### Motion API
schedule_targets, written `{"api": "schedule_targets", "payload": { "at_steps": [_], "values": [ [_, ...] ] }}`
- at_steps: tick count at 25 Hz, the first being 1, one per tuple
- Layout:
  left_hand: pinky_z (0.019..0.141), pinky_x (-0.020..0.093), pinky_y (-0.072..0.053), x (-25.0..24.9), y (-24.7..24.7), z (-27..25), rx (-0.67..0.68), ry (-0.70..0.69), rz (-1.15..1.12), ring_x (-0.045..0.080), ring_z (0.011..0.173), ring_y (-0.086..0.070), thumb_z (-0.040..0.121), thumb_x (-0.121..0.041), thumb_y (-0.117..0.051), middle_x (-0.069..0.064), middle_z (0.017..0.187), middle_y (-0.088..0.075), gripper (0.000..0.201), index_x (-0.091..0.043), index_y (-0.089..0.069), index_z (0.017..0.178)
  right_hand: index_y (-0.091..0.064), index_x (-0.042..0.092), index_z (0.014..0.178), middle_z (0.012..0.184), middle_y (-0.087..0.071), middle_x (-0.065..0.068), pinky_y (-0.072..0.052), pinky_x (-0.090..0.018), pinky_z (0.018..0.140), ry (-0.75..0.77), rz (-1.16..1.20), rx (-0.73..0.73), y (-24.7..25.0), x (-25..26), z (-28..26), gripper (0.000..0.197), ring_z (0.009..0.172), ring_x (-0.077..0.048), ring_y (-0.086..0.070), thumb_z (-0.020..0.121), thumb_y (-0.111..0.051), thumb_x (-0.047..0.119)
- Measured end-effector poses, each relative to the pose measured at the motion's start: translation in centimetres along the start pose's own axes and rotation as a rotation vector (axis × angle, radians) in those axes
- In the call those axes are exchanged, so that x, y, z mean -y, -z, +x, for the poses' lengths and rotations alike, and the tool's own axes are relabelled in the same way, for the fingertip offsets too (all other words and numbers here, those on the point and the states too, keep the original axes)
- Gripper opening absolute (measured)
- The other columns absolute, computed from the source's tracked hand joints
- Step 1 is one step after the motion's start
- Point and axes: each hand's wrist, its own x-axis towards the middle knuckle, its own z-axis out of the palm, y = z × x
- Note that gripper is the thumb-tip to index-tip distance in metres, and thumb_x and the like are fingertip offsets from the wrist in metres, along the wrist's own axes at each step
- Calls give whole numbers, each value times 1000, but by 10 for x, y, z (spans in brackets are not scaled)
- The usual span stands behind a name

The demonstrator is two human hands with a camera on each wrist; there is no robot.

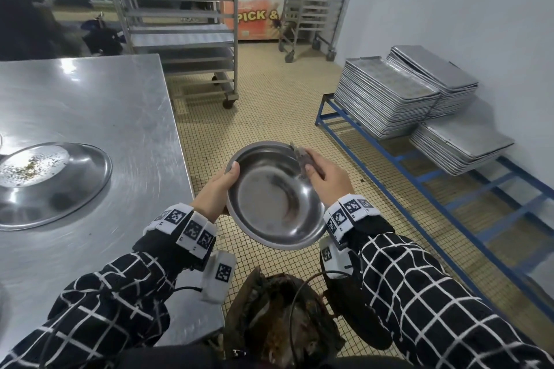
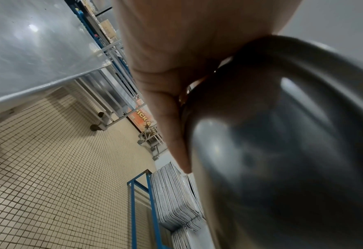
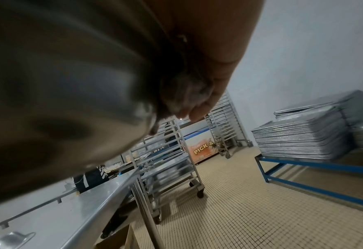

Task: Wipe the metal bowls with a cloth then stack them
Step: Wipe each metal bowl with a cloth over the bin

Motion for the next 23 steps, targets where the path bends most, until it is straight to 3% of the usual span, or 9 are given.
{"api": "schedule_targets", "payload": {
  "at_steps": [4,6,8,10,13,16,19,21,23],
  "values": [
    [91,39,-49,-1,-1,6,-41,-92,-90,27,98,-65,101,-38,-35,7,103,-69,30,-28,-63,106,-54,22,130,111,-61,15,-42,-28,93,-151,273,-80,-2,4,-12,35,98,-4,-55,95,-55,22],
    [93,40,-48,0,-9,7,-116,-131,-113,25,98,-65,102,-35,-34,4,102,-70,31,-30,-64,103,-59,22,121,99,-63,17,-47,-29,89,-225,363,-191,-9,5,-20,27,87,1,-57,95,-54,24],
    [94,42,-47,4,-18,7,-191,-162,-171,25,100,-63,102,-33,-34,1,103,-69,30,-33,-64,101,-59,21,115,93,-62,14,-51,-24,79,-295,423,-286,-17,4,-27,21,81,5,-55,96,-52,24],
    [92,41,-47,7,-23,9,-198,-193,-181,24,102,-62,101,-32,-37,2,109,-66,24,-34,-60,108,-57,21,119,97,-62,12,-45,-15,68,-317,457,-324,-18,3,-33,24,83,4,-55,96,-51,25],
    [79,41,-54,10,-10,18,-1,-122,-136,23,87,-67,90,-42,-52,7,108,-62,38,-25,-48,123,-57,23,120,101,-63,14,-43,-14,68,-261,435,-239,6,0,-30,25,90,1,-58,96,-51,26],
    [70,37,-54,6,-1,19,228,22,-235,20,69,-66,88,-39,-50,6,84,-67,40,-9,-56,112,-58,26,119,103,-65,15,-45,-16,75,-153,361,-46,31,2,-26,25,95,0,-60,94,-54,26],
    [70,35,-49,4,-4,14,111,92,-200,19,59,-62,94,-31,-48,3,64,-67,29,-7,-64,92,-59,28,112,98,-65,14,-47,-16,72,-159,366,-115,27,5,-31,19,91,-1,-61,94,-54,29],
    [74,37,-48,3,-7,13,16,37,-168,19,61,-63,97,-31,-43,1,65,-68,32,-9,-65,89,-60,24,106,94,-66,8,-52,-23,71,-222,431,-201,16,4,-37,16,87,-10,-64,95,-52,32],
    [80,38,-49,3,-15,10,-67,-37,-168,20,72,-65,99,-32,-38,0,72,-70,35,-15,-66,88,-57,20,105,91,-64,4,-50,-23,67,-290,479,-268,4,5,-43,16,83,-13,-63,96,-50,31]
  ]
}}
